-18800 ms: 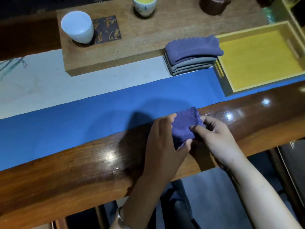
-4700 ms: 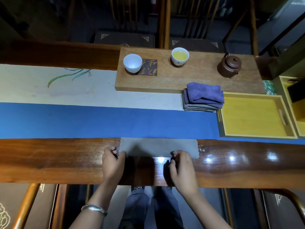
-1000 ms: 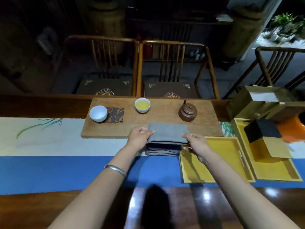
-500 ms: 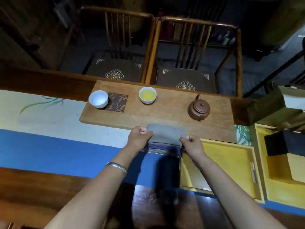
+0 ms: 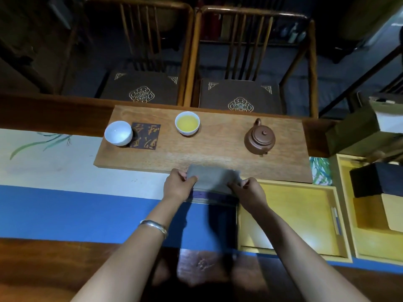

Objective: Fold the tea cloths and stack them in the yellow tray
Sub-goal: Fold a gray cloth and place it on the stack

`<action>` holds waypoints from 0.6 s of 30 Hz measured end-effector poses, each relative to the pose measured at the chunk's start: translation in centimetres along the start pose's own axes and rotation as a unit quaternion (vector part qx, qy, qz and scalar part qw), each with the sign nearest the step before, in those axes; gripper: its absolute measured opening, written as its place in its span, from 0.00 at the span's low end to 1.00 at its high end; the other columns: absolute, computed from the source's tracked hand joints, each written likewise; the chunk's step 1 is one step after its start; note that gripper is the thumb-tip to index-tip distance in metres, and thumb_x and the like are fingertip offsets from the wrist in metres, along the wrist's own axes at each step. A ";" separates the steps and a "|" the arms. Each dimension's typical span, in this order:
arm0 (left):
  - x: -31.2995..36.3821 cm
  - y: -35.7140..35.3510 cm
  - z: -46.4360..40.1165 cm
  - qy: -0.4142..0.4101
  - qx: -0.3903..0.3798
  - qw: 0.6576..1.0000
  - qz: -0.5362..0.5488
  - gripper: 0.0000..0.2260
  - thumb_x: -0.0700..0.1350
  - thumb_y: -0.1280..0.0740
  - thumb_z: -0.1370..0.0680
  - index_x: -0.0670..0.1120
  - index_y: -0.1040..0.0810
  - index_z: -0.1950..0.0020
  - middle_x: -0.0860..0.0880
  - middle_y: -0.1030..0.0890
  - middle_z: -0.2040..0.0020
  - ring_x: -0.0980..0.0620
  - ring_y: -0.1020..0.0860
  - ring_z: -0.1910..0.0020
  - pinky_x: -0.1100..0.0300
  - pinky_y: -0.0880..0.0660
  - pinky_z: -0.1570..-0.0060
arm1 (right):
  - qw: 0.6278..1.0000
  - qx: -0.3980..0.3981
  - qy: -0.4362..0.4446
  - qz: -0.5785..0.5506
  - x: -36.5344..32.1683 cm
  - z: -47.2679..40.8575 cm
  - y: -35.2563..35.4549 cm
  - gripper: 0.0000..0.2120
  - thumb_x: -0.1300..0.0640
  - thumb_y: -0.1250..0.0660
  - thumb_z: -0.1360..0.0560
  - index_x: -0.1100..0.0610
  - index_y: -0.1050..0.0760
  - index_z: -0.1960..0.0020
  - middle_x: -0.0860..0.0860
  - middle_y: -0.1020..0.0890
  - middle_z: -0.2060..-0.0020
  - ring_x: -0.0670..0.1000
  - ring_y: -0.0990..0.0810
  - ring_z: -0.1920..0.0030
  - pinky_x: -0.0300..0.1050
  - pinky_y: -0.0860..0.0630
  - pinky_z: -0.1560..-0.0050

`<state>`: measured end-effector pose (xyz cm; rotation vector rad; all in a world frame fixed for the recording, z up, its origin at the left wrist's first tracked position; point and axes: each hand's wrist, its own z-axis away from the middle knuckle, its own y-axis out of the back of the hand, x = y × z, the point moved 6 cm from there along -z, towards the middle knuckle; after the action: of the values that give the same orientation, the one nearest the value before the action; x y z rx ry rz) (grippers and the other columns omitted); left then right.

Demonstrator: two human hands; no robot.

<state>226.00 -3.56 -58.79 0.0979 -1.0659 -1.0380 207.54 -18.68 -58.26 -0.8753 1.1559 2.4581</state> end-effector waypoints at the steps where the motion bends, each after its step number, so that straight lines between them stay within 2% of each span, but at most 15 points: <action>1: 0.0 -0.1 -0.2 0.008 -0.007 1.000 -0.003 0.16 0.52 0.28 0.27 0.43 0.28 0.52 0.48 0.22 0.55 0.45 0.23 0.53 0.57 0.28 0.53 | 1.000 -0.001 -0.008 -0.005 0.1 -0.2 0.0 0.19 0.50 0.29 0.27 0.59 0.33 0.67 0.52 0.32 0.74 0.52 0.33 0.72 0.45 0.41 0.70; 4: -0.2 -0.5 -0.9 0.038 -0.059 0.997 -0.015 0.17 0.54 0.29 0.27 0.44 0.31 0.61 0.48 0.26 0.64 0.38 0.26 0.60 0.53 0.26 0.53 | 1.000 -0.020 -0.020 0.005 0.2 -0.5 0.0 0.20 0.49 0.29 0.28 0.61 0.31 0.69 0.55 0.31 0.76 0.54 0.32 0.72 0.45 0.40 0.69; 5: -0.4 -0.6 -1.0 0.053 -0.077 0.995 -0.018 0.18 0.55 0.29 0.27 0.44 0.32 0.62 0.48 0.27 0.65 0.40 0.27 0.62 0.53 0.26 0.53 | 0.999 -0.026 -0.020 0.014 0.2 -0.6 -0.1 0.21 0.49 0.29 0.27 0.60 0.32 0.71 0.55 0.31 0.77 0.53 0.32 0.72 0.45 0.41 0.69; 7: -0.7 -0.5 -1.1 0.078 -0.103 0.992 -0.010 0.19 0.57 0.29 0.27 0.42 0.28 0.59 0.46 0.24 0.61 0.45 0.24 0.60 0.54 0.24 0.50 | 0.999 -0.029 -0.026 0.036 0.2 -0.7 0.0 0.23 0.47 0.30 0.27 0.59 0.32 0.74 0.54 0.31 0.77 0.53 0.32 0.72 0.46 0.41 0.68; 9: -0.9 -0.5 -1.3 0.088 -0.116 0.989 -0.002 0.21 0.58 0.29 0.28 0.40 0.25 0.54 0.45 0.22 0.57 0.46 0.23 0.57 0.54 0.24 0.48 | 0.998 -0.035 -0.035 0.041 0.3 -0.9 0.0 0.24 0.47 0.30 0.27 0.57 0.34 0.75 0.54 0.31 0.77 0.52 0.32 0.71 0.46 0.41 0.67; 12: -1.0 -0.5 -1.4 0.094 -0.131 0.987 0.008 0.21 0.58 0.28 0.29 0.41 0.28 0.54 0.45 0.25 0.60 0.46 0.24 0.60 0.51 0.21 0.48 | 0.997 -0.040 -0.053 0.028 0.4 -1.0 -0.1 0.25 0.47 0.29 0.28 0.55 0.37 0.76 0.53 0.32 0.77 0.52 0.32 0.71 0.45 0.39 0.66; 14: -1.1 -0.5 -1.3 0.106 -0.140 0.984 0.023 0.22 0.58 0.27 0.30 0.40 0.26 0.53 0.44 0.23 0.61 0.43 0.21 0.60 0.49 0.19 0.48 | 0.997 -0.038 -0.057 0.028 0.5 -1.0 -0.1 0.25 0.47 0.29 0.28 0.55 0.36 0.76 0.53 0.31 0.76 0.53 0.31 0.71 0.45 0.38 0.66; 16: -1.0 -0.4 -1.1 0.115 -0.145 0.982 0.030 0.23 0.59 0.26 0.31 0.40 0.23 0.52 0.45 0.20 0.63 0.44 0.17 0.60 0.55 0.18 0.56 | 0.997 -0.039 -0.061 0.035 0.5 -1.1 0.0 0.24 0.47 0.29 0.29 0.57 0.34 0.75 0.54 0.29 0.75 0.54 0.29 0.70 0.45 0.37 0.66; 18: -0.9 -0.3 -0.9 0.120 -0.155 0.980 0.038 0.22 0.60 0.26 0.32 0.42 0.23 0.56 0.50 0.20 0.70 0.50 0.18 0.66 0.62 0.22 0.67 | 0.996 -0.040 -0.065 0.039 0.5 -1.2 0.1 0.23 0.46 0.28 0.29 0.57 0.33 0.73 0.55 0.28 0.73 0.54 0.28 0.70 0.45 0.35 0.66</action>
<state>226.40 -3.39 -60.05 -0.0682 -0.6762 -1.0818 207.61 -19.62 -59.08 -0.6909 1.0725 2.5974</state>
